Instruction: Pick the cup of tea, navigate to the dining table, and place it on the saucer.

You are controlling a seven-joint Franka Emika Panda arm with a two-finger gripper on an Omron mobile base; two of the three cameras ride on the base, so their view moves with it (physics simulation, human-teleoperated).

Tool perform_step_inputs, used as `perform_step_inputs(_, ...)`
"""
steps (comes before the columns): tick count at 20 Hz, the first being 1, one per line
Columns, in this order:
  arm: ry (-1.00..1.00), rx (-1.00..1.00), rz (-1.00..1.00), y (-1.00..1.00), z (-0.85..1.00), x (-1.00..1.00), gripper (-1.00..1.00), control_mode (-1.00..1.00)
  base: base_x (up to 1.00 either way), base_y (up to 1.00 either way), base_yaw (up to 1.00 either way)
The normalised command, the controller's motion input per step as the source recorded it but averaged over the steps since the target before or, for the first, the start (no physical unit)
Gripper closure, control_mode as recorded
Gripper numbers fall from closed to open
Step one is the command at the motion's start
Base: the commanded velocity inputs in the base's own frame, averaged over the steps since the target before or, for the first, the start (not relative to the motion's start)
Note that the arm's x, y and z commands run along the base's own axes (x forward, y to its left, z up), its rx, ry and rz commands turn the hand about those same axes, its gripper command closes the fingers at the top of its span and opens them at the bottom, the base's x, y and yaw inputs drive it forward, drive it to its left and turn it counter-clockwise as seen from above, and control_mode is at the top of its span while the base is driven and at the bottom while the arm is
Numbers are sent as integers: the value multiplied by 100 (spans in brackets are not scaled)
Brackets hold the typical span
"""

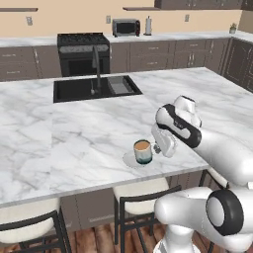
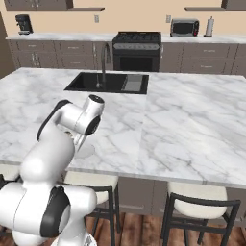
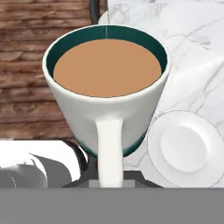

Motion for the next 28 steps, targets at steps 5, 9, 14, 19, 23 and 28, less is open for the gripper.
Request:
perform_step_inputs(5, 0, 5, -7, 0, -27, 95, 100, -100, 0, 0, 0)
perform_step_inputs(9, 0, 5, -6, 0, -3, 100, 100, -100, 0, 0, 0)
perform_step_inputs(14, 0, 1, -1, 0, -15, 45, 100, -100, 0, 0, 0)
perform_step_inputs(19, 0, 0, 6, 0, -42, -16, 100, -100, 0, 0, 0)
perform_step_inputs(23, 2, 0, 3, 0, -51, -10, 100, -100, 0, 0, 0)
perform_step_inputs(28, 0, 6, 0, 0, -10, -4, 100, -100, 0, 0, 0)
